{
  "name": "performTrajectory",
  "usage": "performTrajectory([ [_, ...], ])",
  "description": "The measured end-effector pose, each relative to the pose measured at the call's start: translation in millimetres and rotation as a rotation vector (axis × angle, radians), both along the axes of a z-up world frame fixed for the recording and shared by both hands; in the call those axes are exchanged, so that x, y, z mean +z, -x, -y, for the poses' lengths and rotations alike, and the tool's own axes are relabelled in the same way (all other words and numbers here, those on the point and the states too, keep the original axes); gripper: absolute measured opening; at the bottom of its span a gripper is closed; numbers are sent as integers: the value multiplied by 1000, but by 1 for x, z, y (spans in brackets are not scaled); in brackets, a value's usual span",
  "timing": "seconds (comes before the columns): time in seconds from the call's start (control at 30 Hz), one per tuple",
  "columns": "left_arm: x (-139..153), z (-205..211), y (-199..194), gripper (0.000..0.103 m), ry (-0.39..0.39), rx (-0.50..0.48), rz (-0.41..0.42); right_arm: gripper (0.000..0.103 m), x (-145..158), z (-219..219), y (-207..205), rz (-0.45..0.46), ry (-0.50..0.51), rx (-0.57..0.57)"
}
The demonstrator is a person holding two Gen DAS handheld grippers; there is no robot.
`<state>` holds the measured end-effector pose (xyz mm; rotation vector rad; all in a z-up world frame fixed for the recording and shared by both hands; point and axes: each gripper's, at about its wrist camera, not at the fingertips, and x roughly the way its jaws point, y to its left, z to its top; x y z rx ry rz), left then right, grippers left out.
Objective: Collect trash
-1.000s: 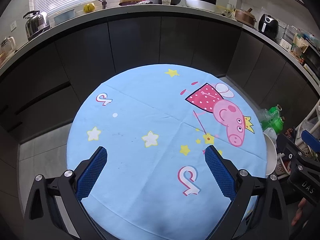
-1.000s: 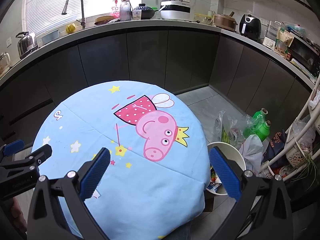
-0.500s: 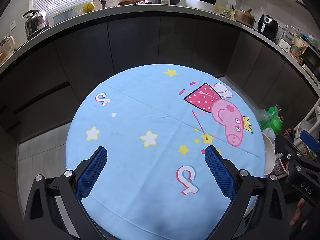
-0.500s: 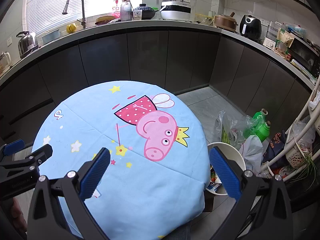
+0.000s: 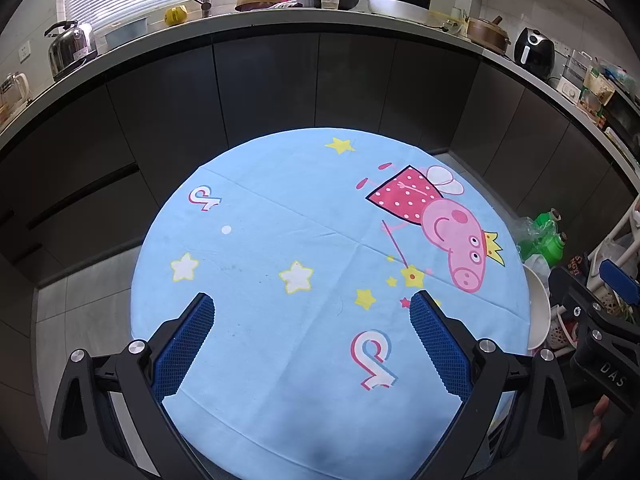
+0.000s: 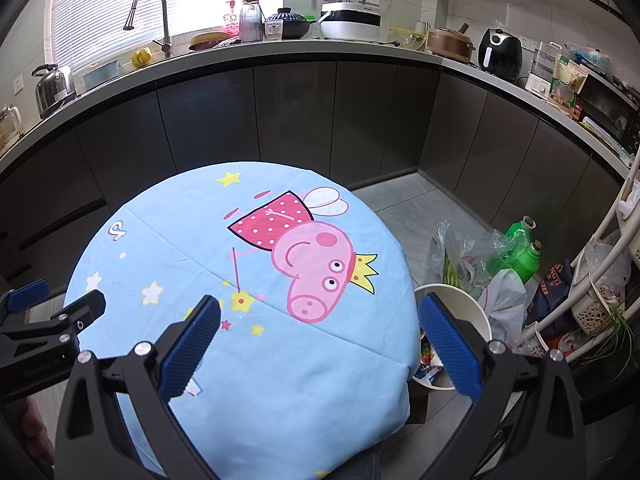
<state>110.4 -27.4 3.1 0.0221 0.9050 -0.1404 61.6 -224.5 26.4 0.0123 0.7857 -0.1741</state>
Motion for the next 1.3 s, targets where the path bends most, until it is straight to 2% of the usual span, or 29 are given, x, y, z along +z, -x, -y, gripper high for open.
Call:
performTrajectory([
  [1.3,1,3,2,94,9,-19,0,100,0,0,0,0,-1,-1],
])
